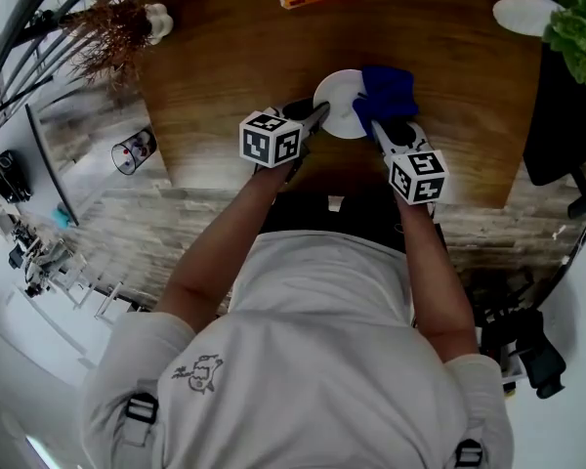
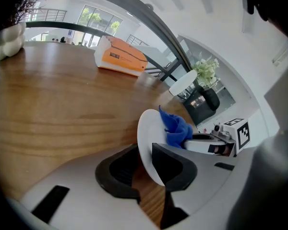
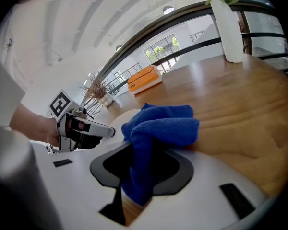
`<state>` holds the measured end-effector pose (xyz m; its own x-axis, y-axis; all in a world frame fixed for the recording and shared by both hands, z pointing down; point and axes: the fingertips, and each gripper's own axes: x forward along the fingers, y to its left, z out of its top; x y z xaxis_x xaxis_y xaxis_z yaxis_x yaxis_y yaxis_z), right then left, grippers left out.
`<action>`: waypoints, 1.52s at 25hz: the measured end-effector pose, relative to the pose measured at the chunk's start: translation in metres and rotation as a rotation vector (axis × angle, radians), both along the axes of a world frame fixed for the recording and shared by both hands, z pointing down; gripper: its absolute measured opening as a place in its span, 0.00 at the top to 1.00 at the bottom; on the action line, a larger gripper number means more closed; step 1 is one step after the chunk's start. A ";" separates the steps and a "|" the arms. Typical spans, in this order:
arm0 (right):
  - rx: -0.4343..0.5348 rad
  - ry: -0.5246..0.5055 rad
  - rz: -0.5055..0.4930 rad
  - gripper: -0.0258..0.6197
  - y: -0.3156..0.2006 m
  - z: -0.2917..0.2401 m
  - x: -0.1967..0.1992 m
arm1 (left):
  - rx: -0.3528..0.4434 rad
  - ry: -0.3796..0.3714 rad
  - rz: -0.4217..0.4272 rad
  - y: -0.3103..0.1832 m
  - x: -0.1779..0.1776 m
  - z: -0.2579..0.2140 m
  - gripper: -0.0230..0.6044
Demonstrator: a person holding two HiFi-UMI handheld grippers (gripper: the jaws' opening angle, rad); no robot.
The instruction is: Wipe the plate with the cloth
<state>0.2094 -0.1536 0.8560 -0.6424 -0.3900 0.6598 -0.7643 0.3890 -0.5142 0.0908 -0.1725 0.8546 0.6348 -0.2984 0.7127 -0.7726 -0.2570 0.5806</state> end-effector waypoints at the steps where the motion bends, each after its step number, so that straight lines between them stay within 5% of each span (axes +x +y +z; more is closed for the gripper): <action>1: 0.000 -0.001 0.000 0.78 0.000 0.000 0.000 | 0.005 0.005 -0.004 -0.001 0.002 -0.001 0.81; 6: -0.027 -0.021 0.012 0.78 0.003 0.001 0.000 | 0.034 0.031 -0.040 -0.003 0.005 -0.016 0.88; 10: -0.026 -0.007 0.012 0.78 -0.001 -0.007 0.002 | 0.028 0.122 -0.065 0.000 0.019 -0.038 0.93; 14: 0.064 -0.014 0.005 0.78 -0.019 -0.046 -0.008 | 0.054 0.170 -0.008 0.009 0.041 -0.067 0.94; 23: 0.209 -0.111 -0.078 0.78 -0.010 -0.159 -0.068 | 0.194 0.312 -0.084 -0.014 0.017 -0.166 0.94; 28: 0.265 0.014 -0.109 0.78 0.002 -0.176 -0.058 | 0.294 0.347 -0.118 -0.039 -0.013 -0.221 0.94; 33: 0.398 0.161 -0.062 0.78 -0.028 -0.223 -0.038 | 0.322 0.393 -0.063 -0.022 -0.031 -0.261 0.94; 38: 0.526 0.210 -0.066 0.78 -0.046 -0.286 -0.067 | 0.352 0.412 0.030 -0.001 -0.039 -0.290 0.94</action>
